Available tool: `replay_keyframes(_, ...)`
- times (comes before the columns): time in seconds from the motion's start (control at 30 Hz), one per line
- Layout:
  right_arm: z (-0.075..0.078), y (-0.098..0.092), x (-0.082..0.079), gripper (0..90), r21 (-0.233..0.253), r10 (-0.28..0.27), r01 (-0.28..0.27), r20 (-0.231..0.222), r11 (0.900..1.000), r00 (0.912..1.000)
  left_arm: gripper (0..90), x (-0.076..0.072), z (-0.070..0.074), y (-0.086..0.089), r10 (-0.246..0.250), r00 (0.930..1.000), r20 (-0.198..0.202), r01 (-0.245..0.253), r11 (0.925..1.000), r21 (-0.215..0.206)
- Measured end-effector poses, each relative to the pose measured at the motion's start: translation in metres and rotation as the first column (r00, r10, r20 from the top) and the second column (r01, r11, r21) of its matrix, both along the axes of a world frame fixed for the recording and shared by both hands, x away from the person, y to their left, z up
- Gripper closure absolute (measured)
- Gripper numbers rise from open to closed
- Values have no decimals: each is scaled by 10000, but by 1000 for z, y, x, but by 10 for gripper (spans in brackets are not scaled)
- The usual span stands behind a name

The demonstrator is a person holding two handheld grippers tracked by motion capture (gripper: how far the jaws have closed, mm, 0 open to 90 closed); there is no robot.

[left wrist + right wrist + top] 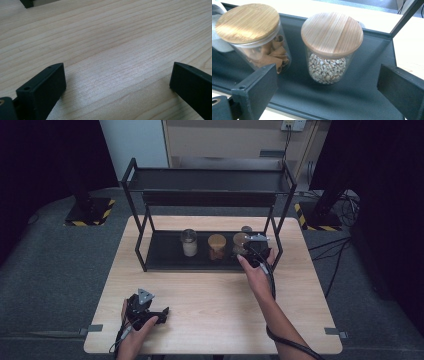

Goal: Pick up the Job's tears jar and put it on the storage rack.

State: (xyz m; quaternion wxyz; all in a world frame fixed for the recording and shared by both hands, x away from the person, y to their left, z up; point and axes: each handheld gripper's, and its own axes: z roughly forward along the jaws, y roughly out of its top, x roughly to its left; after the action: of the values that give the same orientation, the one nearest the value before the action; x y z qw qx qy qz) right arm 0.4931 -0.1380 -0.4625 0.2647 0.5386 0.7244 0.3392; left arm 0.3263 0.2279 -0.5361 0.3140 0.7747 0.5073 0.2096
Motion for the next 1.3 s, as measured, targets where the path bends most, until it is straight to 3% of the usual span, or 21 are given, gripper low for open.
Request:
replay_keyframes(0.6,18,-3,-16,29,140,145,-150,370,9998,9992,0,0,0,0,4,10000,1,-4,10000,-3)
replay_keyframes(1.3,15,-13,-37,29,74,331,-334,344,9994,9989,0,0,0,0,0,10000,-2,0,10000,-5)
